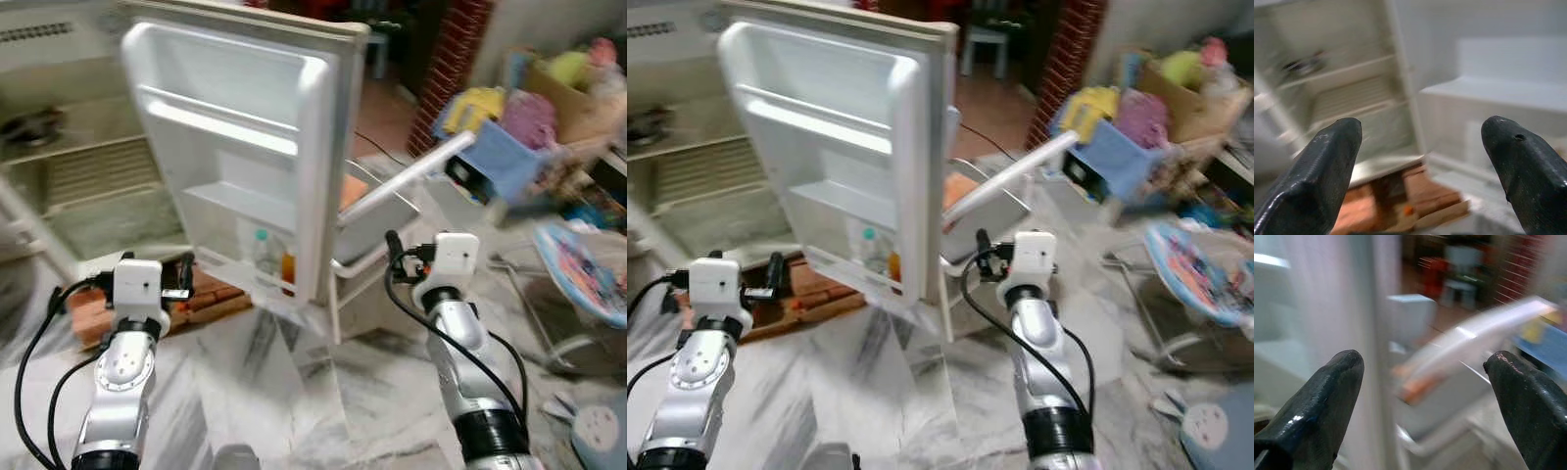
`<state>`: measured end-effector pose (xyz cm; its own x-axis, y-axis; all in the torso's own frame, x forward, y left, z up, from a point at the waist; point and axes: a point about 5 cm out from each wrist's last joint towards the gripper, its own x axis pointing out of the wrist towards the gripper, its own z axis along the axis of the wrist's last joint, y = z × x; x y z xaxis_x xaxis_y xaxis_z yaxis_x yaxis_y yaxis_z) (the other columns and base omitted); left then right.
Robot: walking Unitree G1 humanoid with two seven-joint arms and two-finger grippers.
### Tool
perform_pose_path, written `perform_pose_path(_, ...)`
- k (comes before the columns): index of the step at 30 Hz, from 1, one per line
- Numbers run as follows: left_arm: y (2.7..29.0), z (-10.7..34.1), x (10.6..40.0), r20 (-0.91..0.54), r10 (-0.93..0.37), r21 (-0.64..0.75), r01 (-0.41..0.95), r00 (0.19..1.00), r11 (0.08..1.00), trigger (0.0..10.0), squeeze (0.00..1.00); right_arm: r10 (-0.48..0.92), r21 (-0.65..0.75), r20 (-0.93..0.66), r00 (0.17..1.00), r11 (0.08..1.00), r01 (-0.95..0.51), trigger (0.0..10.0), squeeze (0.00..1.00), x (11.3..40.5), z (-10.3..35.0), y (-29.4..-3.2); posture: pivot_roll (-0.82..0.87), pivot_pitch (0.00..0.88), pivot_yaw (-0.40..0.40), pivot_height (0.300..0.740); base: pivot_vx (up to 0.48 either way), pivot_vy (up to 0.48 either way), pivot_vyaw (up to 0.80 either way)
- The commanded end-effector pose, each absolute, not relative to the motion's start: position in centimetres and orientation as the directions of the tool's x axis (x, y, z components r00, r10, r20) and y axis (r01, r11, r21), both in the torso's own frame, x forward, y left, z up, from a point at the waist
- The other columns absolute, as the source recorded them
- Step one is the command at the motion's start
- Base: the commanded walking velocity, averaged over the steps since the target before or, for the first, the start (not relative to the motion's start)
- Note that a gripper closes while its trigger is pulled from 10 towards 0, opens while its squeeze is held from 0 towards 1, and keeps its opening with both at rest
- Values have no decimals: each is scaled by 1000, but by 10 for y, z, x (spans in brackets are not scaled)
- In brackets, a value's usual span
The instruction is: Restocking fridge
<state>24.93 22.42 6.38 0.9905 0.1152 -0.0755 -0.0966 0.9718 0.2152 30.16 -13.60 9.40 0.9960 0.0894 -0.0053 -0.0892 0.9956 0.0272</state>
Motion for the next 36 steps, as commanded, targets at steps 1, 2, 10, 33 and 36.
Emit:
perform_pose_path(1,219,66,251,-63,91,211,-76,994,975,10000,0,85,-4,0,996,996,-85,10000,0,304,95,-142,146,7,-27,740,345,-330,800)
perform_pose_path(2,219,66,251,-64,91,211,-75,994,975,10000,0,88,-6,5,996,996,-88,10000,0,305,96,-142,147,7,-29,740,341,-334,800)
perform_pose_path(10,219,64,251,-76,92,205,-75,993,976,10000,0,100,0,18,995,995,-100,10000,0,309,100,-140,146,11,-33,740,346,-327,500)
perform_pose_path(33,239,45,223,-243,240,153,-208,940,966,10000,0,358,-28,88,929,934,-357,10000,0,338,127,-125,188,19,-48,740,100,-92,0)
perform_pose_path(36,246,40,213,-276,278,169,-238,920,956,10000,0,406,-41,109,907,914,-404,10000,0,344,134,-118,202,20,-52,740,0,0,135)
